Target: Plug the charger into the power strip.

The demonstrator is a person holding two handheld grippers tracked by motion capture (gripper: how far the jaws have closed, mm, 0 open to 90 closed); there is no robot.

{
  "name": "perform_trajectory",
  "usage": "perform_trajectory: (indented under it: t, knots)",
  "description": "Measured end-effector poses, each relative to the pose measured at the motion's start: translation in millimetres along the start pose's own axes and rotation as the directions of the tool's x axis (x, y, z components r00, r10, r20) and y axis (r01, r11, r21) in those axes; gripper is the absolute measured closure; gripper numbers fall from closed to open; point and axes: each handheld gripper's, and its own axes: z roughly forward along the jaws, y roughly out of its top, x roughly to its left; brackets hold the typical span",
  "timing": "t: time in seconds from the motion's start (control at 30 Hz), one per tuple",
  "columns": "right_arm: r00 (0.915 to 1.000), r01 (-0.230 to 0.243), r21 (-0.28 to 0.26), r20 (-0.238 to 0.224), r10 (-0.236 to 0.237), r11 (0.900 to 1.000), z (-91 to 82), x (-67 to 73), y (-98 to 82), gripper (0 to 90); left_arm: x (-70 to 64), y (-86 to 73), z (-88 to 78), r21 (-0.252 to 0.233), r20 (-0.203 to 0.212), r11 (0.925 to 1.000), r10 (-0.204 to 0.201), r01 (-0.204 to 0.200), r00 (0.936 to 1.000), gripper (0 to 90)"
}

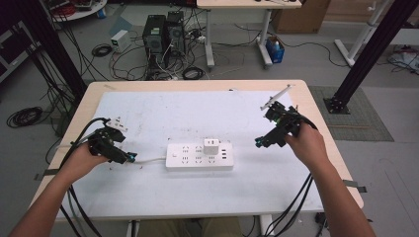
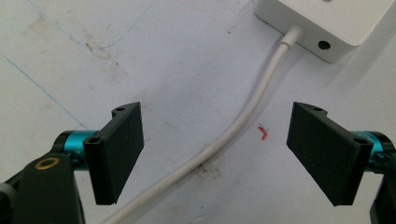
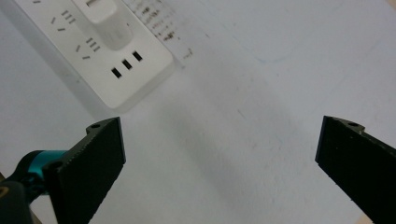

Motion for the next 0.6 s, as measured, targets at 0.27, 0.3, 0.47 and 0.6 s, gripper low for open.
perform_trajectory:
  t: [0.27, 0.3, 0.47, 0.6]
  knots:
    - [0.9975, -0.052, 0.003, 0.047, 0.052, 0.999, -3.6, 2.0, -37.2, 0.9, -0.7, 0.7, 1.6, -0.003, 0.001, 1.0000, -0.003, 0.003, 1.0000, 19.0]
    - [0.9973, -0.058, -0.004, 0.044, 0.058, 0.998, -3.5, 1.8, -40.5, 0.9, -1.6, 1.2, 1.5, -0.006, 0.000, 1.0000, -0.001, 0.001, 1.0000, 19.0]
    - [0.9962, -0.080, -0.002, 0.035, 0.080, 0.997, -0.4, 2.2, -51.8, 0.9, -4.9, 3.8, 1.0, -0.010, -0.002, 0.9999, 0.009, -0.009, 1.0000, 19.0]
    - [0.9961, -0.082, -0.010, 0.032, 0.083, 0.997, -0.8, 4.0, -54.9, 0.9, -7.2, 4.8, 0.9, -0.016, -0.002, 0.9998, 0.008, -0.008, 1.0000, 19.0]
